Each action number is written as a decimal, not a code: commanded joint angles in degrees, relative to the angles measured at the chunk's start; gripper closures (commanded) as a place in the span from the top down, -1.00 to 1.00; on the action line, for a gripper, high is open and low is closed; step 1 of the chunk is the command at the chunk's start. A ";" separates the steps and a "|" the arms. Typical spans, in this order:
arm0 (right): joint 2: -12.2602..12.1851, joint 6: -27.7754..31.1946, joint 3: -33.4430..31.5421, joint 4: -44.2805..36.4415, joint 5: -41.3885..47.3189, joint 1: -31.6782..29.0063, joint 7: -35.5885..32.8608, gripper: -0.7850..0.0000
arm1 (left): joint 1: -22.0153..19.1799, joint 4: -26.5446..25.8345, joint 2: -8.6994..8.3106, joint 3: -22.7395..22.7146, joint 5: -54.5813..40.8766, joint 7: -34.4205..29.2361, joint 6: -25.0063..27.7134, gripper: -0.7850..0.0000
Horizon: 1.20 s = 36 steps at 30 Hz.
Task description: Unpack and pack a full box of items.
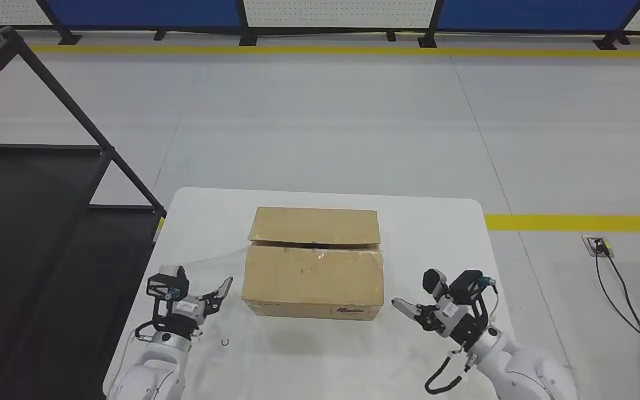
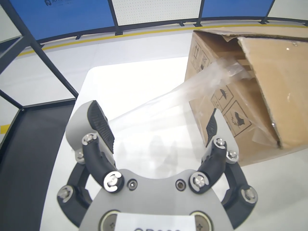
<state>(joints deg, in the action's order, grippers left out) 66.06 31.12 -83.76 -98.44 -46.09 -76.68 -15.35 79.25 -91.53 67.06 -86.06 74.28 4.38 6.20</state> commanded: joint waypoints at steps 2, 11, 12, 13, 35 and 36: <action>0.07 0.57 1.00 2.66 0.73 2.58 -0.49 1.00 | -0.52 0.08 0.05 0.79 0.96 -1.03 0.84 1.00; 0.33 4.93 4.90 9.91 11.60 10.32 -7.67 1.00 | -0.76 0.79 0.19 2.04 2.42 -1.25 1.97 1.00; 0.36 4.69 5.30 10.29 12.27 11.08 -8.53 1.00 | -0.67 0.78 0.21 2.10 2.45 -1.16 1.96 1.00; 0.40 4.77 5.81 10.43 12.85 11.61 -9.12 1.00 | -0.58 0.74 0.23 2.25 2.60 -1.07 2.06 1.00; -0.05 7.19 9.28 13.18 27.24 18.31 -19.32 1.00 | 0.83 0.31 0.53 1.19 1.58 1.55 0.87 1.00; -0.09 6.13 9.14 13.54 27.45 18.60 -19.49 1.00 | 0.90 0.27 0.53 0.93 1.19 1.57 1.02 1.00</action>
<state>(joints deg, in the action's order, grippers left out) 66.00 38.27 -74.47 -85.27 -19.02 -58.38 -34.68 80.07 -91.22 67.59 -84.81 75.89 5.91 7.13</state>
